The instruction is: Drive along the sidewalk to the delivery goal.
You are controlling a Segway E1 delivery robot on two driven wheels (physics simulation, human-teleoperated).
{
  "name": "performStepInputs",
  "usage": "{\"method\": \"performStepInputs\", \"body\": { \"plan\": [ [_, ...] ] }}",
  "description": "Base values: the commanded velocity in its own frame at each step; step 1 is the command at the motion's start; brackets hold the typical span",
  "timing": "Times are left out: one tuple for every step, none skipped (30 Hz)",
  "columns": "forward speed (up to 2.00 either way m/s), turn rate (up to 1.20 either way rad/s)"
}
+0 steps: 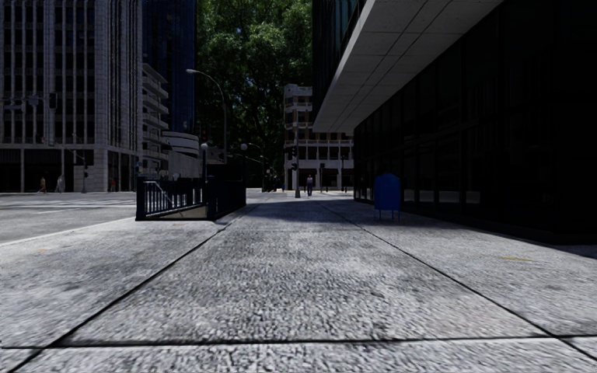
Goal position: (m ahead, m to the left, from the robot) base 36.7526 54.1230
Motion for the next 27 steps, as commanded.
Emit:
{"method": "performStepInputs", "body": {
  "plan": [
    [2.0, 0.0],
    [2.0, 0.0],
    [2.0, 0.0],
    [2.0, 0.0],
    [2.0, 0.0],
    [2.0, 0.0],
    [2.0, 0.0],
    [2.0, 0.0],
    [2.0, 0.0],
    [2.0, 0.0],
    [2.0, 0.0],
    [2.0, 0.0],
    [2.0, 0.0],
    [2.0, 0.0],
    [2.0, 0.0],
    [2.0, 0.0],
    [2.0, 0.0],
    [2.0, 0.0],
    [2.0, 0.0],
    [2.0, 0.0],
    [2.0, 0.0],
    [2.0, 0.0],
    [2.0, 0.0],
    [2.0, 0.0],
    [2.0, 0.0],
    [2.0, 0.0],
    [2.0, 0.0]
  ]
}}
